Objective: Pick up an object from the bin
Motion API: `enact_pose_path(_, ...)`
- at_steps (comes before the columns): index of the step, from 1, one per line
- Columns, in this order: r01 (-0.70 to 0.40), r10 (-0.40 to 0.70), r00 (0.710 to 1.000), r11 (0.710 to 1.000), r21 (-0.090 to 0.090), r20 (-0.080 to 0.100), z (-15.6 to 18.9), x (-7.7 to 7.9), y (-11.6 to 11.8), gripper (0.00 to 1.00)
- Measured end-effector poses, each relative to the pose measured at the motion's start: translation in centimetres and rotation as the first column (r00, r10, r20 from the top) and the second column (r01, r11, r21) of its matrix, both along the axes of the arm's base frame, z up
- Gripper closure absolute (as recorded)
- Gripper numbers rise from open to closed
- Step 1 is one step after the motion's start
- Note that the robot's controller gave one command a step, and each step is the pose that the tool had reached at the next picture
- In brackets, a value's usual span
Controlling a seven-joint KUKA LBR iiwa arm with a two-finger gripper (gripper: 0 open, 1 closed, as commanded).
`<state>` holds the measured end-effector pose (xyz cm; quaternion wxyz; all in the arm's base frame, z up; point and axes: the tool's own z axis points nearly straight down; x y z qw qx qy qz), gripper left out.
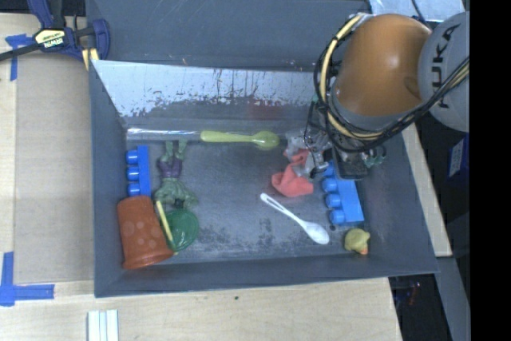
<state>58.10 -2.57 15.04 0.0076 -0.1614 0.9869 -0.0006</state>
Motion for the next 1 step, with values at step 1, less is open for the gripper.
enact_pose_path(1, -0.044, 0.044, 0.999, 0.999, 0.000, -0.007, 9.10, -1.24, -0.03, 1.00)
